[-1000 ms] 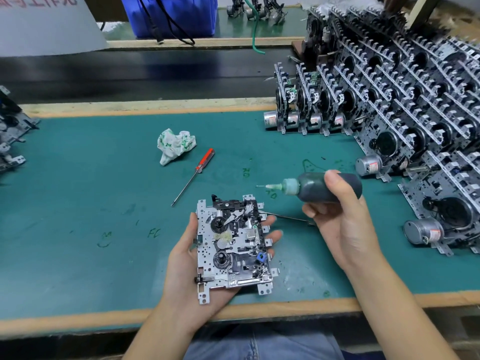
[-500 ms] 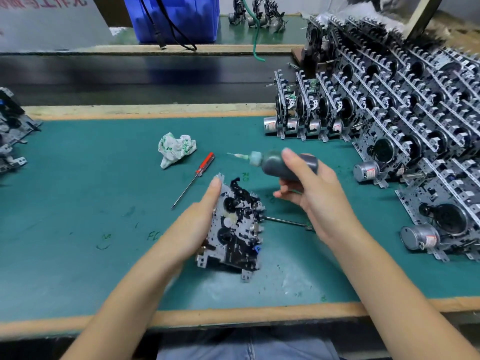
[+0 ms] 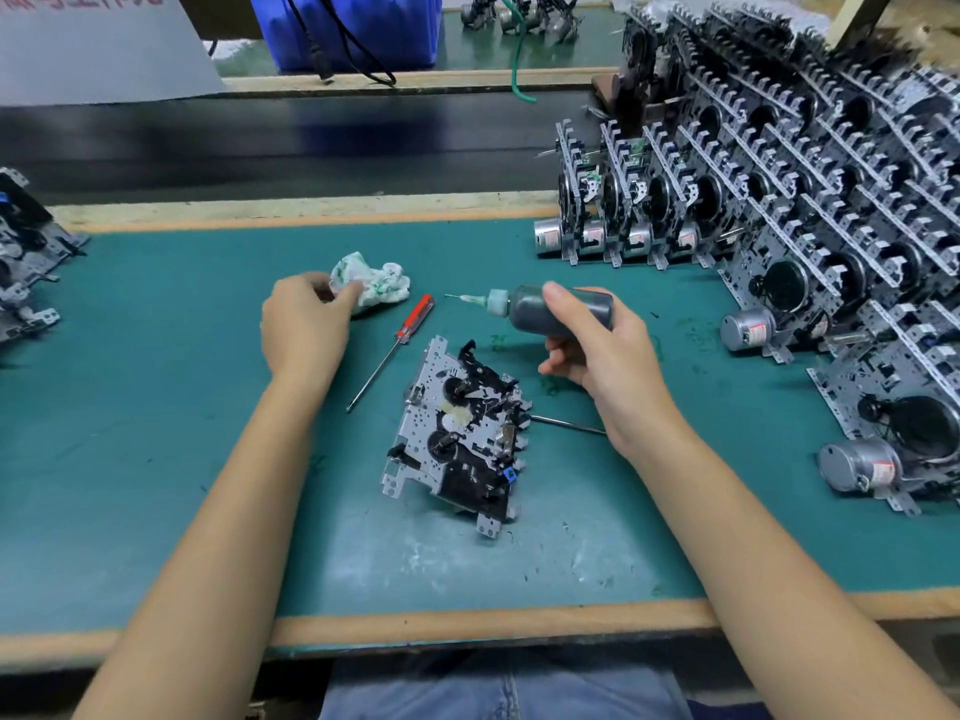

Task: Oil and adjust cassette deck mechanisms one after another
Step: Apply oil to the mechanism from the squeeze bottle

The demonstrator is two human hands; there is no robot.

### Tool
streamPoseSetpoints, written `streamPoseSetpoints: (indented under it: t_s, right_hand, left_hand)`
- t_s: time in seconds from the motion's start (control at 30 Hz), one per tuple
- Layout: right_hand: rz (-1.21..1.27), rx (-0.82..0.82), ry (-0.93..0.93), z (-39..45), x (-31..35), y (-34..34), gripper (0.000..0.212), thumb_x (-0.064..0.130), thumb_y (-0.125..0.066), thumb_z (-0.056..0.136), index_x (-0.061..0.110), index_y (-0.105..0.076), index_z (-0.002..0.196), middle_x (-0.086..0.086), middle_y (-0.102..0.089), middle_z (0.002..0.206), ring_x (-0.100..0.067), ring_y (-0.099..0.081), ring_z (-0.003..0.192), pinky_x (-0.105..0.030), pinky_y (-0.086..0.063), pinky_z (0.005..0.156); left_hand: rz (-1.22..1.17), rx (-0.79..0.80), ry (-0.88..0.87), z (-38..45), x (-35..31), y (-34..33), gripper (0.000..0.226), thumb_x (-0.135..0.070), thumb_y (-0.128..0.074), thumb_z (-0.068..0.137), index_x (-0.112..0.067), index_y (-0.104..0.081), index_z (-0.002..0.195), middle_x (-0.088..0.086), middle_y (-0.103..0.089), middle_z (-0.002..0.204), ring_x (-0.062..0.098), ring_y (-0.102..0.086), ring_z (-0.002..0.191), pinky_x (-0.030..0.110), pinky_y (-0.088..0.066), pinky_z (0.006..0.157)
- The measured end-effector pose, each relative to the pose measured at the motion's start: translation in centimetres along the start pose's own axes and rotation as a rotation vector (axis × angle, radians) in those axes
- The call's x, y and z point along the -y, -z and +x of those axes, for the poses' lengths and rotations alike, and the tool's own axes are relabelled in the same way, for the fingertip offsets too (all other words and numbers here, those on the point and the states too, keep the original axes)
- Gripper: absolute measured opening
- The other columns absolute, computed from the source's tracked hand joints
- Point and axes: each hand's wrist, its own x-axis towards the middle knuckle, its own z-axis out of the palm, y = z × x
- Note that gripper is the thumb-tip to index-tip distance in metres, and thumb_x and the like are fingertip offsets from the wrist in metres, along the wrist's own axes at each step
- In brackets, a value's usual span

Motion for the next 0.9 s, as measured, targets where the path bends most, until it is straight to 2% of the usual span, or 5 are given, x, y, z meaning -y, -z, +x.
streamPoseSetpoints:
  t_s: [0.1,0.2,0.47,0.63,0.9]
  right_hand:
    - [0.069,0.030,0.008,0.0,0.1,0.2,0.021,0.032,-0.064,0.087,0.014,-0.060,0.097,0.006,-0.057,0.062,-0.009,-0.052,0.050,-0.025,-0.052,0.062]
    - [0.073,0.068,0.048,-0.1,0.2,0.1,0.019,0.029,-0.064,0.088,0.014,-0.059,0.098,0.006,-0.058,0.064,-0.009,-0.053,0.053,-0.026,-0.053,0.063]
    - [-0.116,-0.026,0.229,-0.6,0.0,-0.2,0.017,0.021,-0.066,0.087,0.015,-0.050,0.086,0.005,-0.056,0.068,-0.006,-0.051,0.050,-0.017,-0.045,0.052]
    - [-0.216,-0.033,0.355,-1.4,-0.5,-0.7,0.024,0.024,-0.071,0.083,0.024,-0.047,0.084,0.003,-0.063,0.080,-0.012,-0.058,0.062,-0.029,-0.049,0.059]
    - [-0.111,-0.018,0.250,-1.4,0.1,-0.5,0.021,0.020,-0.067,0.087,0.017,-0.048,0.080,0.008,-0.060,0.068,-0.006,-0.050,0.047,-0.018,-0.043,0.051]
  left_hand:
    - [-0.343,0.082,-0.119,-0.9,-0.5,-0.1,0.021,-0.027,-0.062,0.089,-0.015,-0.069,0.074,0.004,-0.059,0.069,0.018,-0.056,0.057,0.025,-0.046,0.056]
    - [-0.655,0.282,-0.150,-2.6,-1.3,-0.2,0.023,-0.023,-0.060,0.092,-0.024,-0.072,0.072,-0.002,-0.069,0.071,0.008,-0.063,0.061,0.018,-0.050,0.053]
    - [-0.878,0.598,-0.124,-3.7,-1.7,0.2,0.020,-0.007,-0.063,0.075,-0.020,-0.079,0.071,0.000,-0.074,0.076,0.008,-0.069,0.073,0.012,-0.052,0.067]
    - [-0.804,0.514,-0.104,-4.0,-1.6,0.2,0.011,-0.020,-0.072,0.067,-0.023,-0.078,0.076,-0.001,-0.075,0.078,0.008,-0.067,0.073,0.016,-0.052,0.070]
    - [-0.691,0.324,-0.174,-3.8,-1.6,0.7,0.016,-0.013,-0.076,0.073,-0.028,-0.077,0.067,-0.009,-0.071,0.062,0.002,-0.060,0.054,0.014,-0.049,0.060]
